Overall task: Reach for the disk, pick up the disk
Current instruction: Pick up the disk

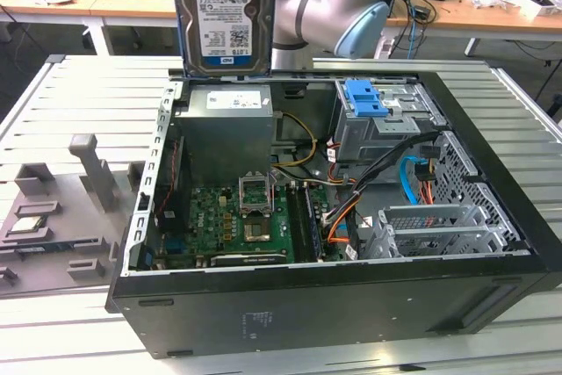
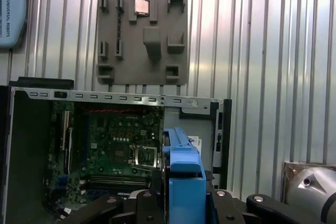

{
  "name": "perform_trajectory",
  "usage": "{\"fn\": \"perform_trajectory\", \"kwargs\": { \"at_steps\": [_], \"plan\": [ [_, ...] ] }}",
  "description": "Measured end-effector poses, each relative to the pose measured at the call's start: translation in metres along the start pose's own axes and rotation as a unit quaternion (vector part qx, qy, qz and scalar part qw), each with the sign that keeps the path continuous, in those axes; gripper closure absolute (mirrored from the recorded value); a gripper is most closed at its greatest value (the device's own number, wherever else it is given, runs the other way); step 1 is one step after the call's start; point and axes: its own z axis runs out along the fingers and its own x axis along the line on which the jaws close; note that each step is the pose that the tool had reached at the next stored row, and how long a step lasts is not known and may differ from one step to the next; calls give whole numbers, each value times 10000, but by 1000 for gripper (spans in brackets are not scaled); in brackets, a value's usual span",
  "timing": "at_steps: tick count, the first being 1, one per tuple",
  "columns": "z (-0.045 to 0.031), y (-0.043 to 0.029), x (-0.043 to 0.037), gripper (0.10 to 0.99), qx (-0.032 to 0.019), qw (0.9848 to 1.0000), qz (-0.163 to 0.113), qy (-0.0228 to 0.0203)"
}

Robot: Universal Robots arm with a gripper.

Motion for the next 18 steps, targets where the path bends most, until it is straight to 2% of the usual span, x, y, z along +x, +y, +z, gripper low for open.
{"fn": "perform_trajectory", "kwargs": {
  "at_steps": [1, 14, 18],
  "plan": [
    [-3, -68, 3, 718, 0, 10000, 0, 0],
    [-21, -513, 29, 718, -1, 10000, -1, 0],
    [-29, -720, 39, 718, 0, 10000, 0, 0]
  ]
}}
